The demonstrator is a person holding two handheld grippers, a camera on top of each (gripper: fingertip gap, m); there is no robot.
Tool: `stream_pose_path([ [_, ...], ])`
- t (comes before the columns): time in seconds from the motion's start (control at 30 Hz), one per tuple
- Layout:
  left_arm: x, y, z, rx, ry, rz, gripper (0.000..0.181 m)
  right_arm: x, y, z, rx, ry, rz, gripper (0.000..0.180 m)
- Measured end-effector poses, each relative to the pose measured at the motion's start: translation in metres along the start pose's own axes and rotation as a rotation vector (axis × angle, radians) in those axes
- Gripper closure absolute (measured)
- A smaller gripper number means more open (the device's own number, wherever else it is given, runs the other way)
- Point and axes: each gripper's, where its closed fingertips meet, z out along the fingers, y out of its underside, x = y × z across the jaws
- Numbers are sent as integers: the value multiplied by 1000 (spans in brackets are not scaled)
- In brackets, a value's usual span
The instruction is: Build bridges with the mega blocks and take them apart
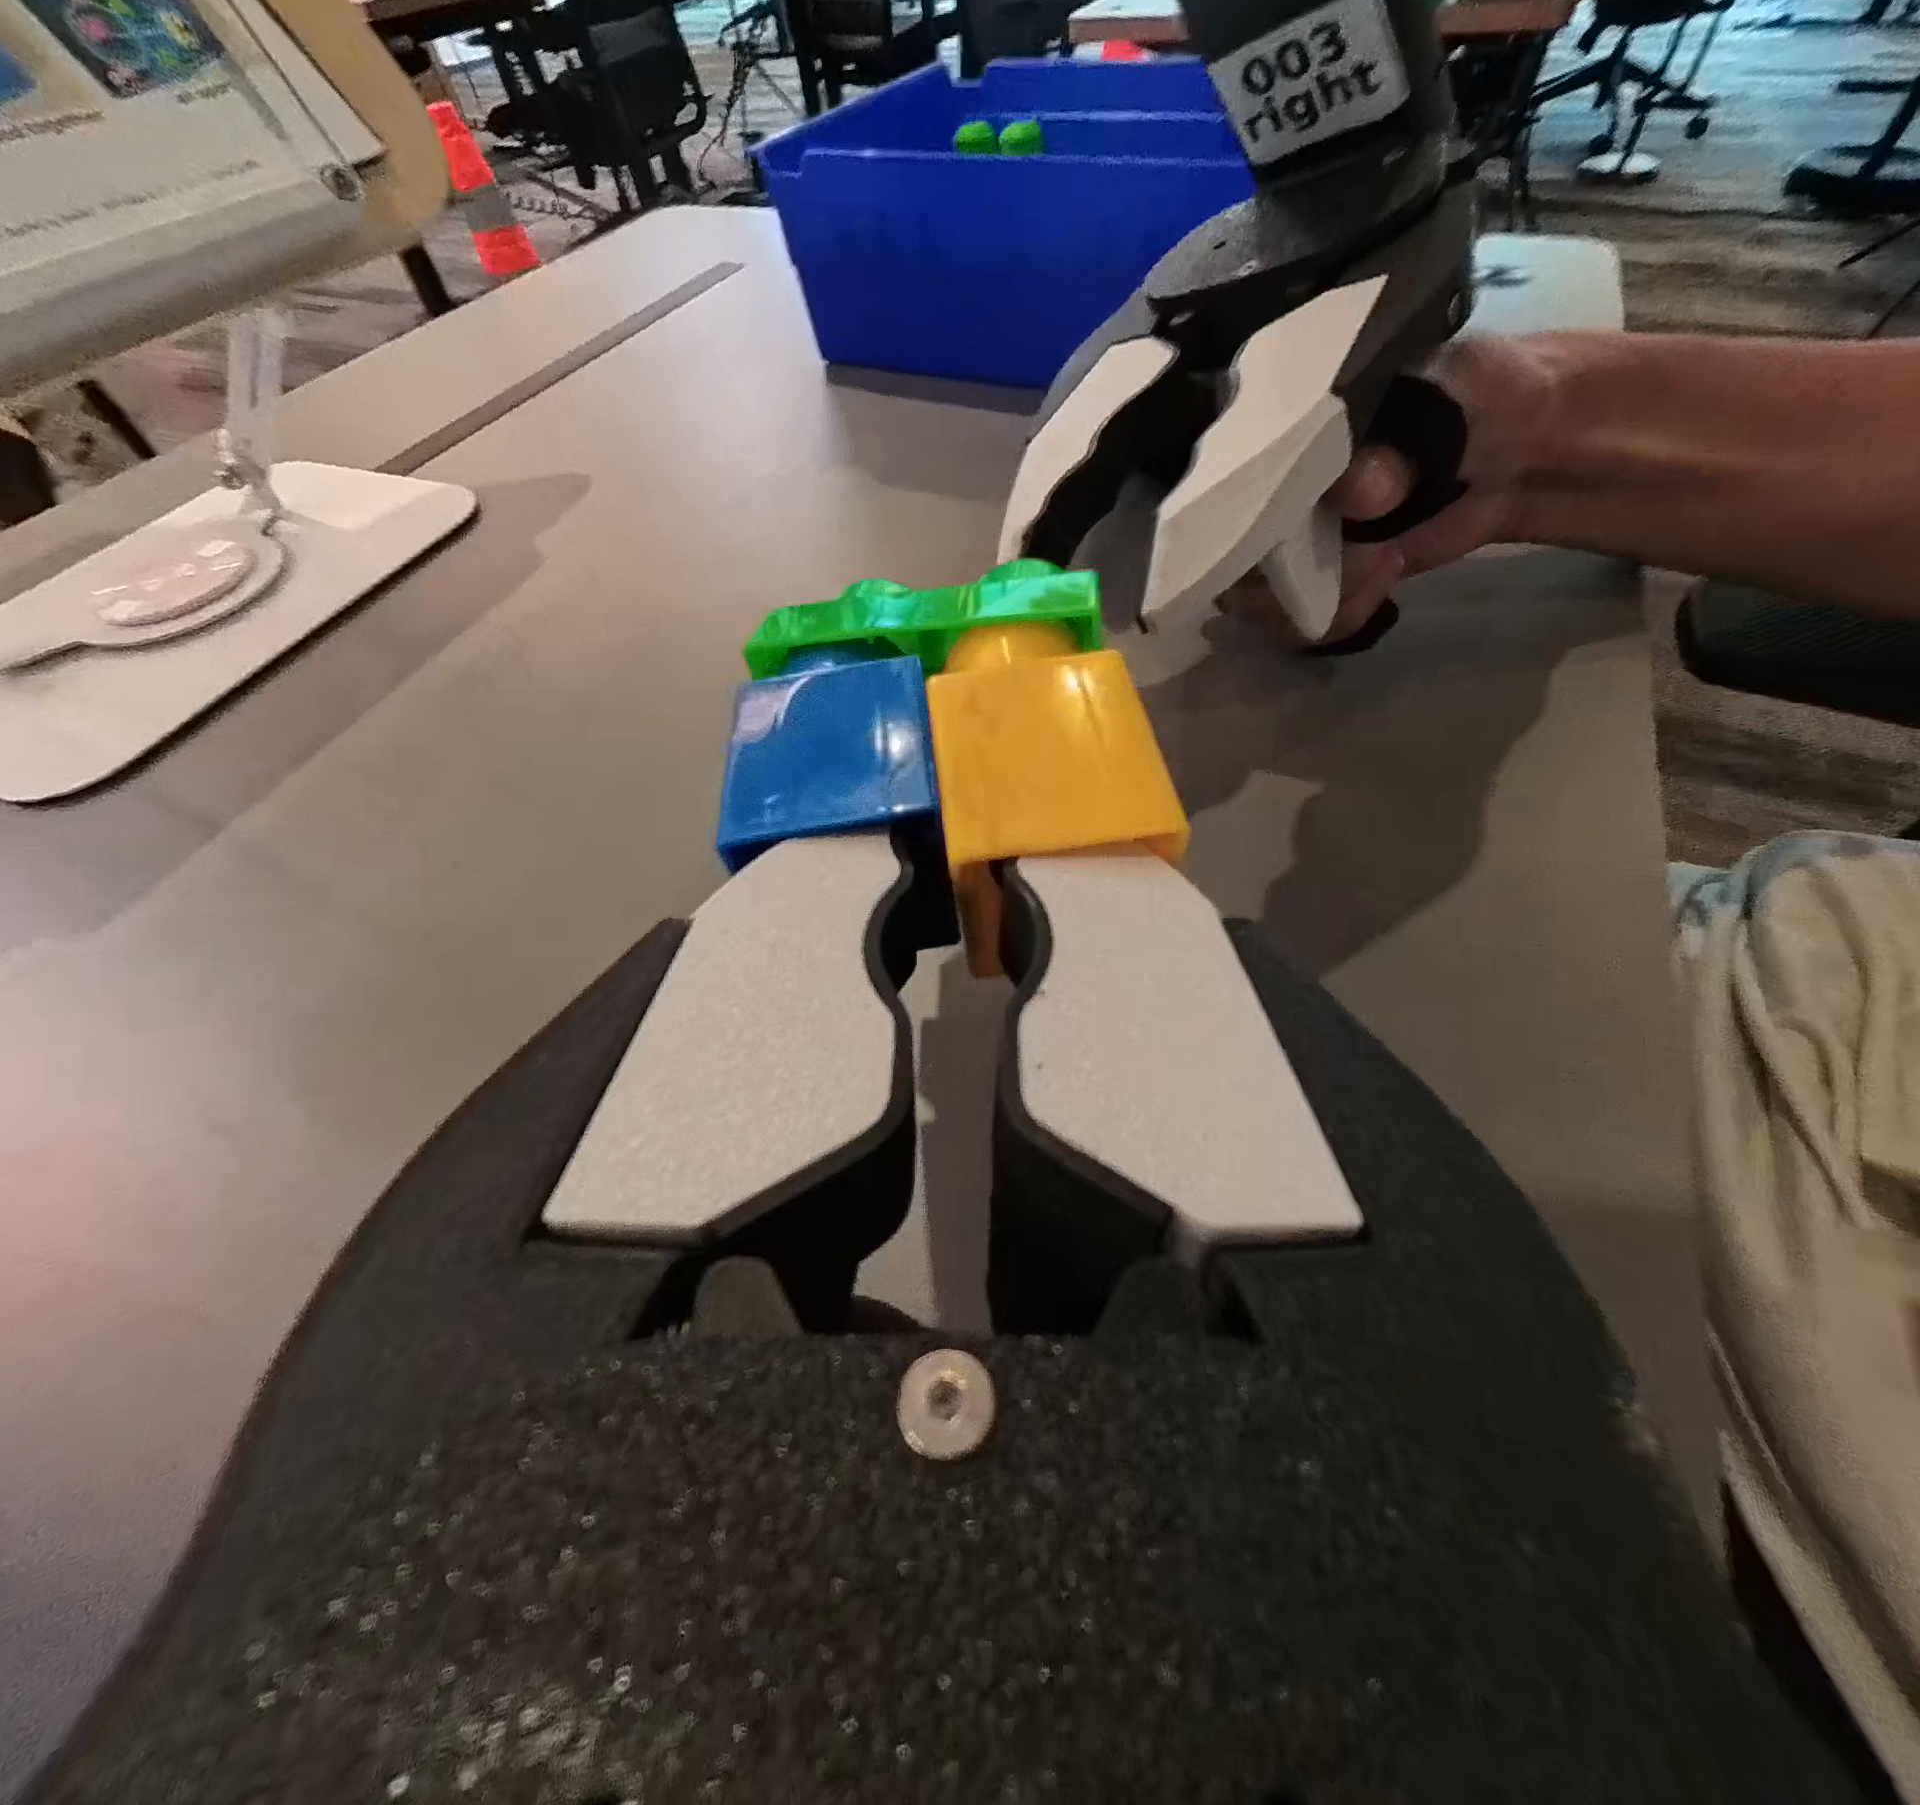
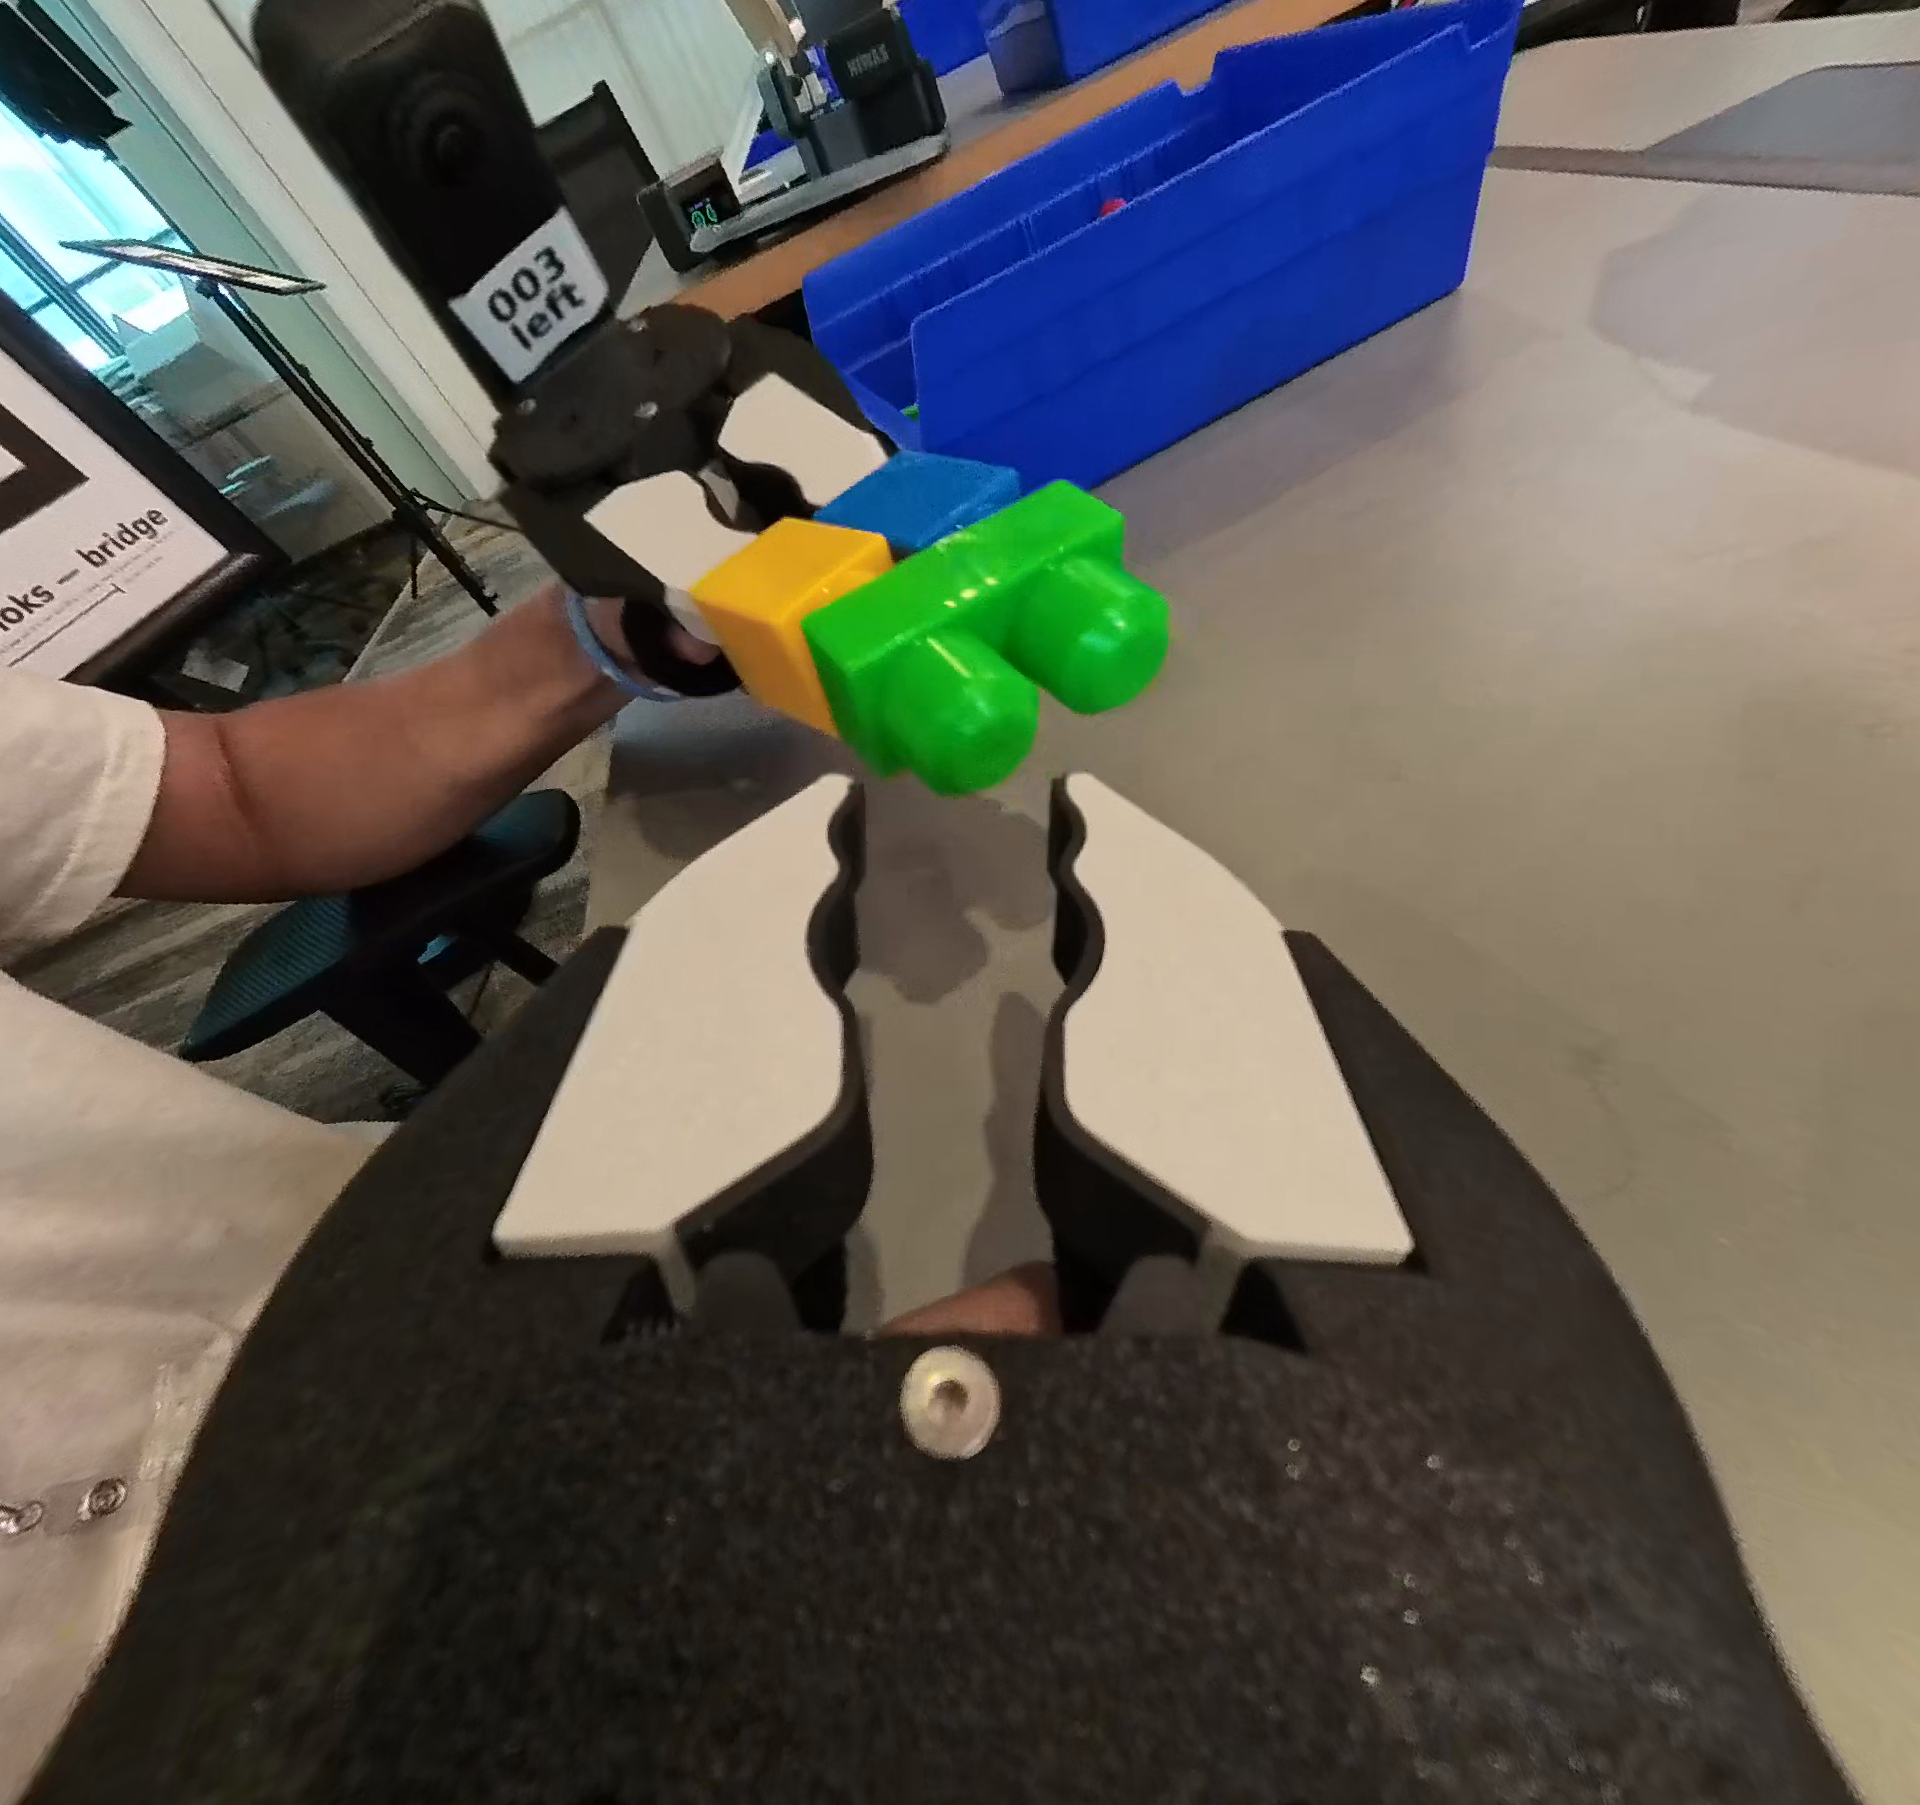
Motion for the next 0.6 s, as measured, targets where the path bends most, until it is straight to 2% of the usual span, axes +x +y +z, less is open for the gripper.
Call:
stream_pose_path([
  [0.07,4,-8,-8,49,52,-13,171,5,-6,-6,34,-6,34,144],
  [0.17,10,-23,-17,121,128,-39,171,0,-18,-10,88,-89,89,155],
  [0.33,19,-30,-18,120,206,-17,171,-24,-33,-10,126,-106,-91,150],
  [0.43,23,-33,-18,124,241,-9,171,-28,-34,-10,120,-129,-95,169],
  [0.5,30,-27,-14,83,263,22,171,-30,-34,-11,129,-145,-100,180],
  [0.6,41,-8,4,-42,267,103,170,-42,-26,-3,69,-194,-123,180],
])
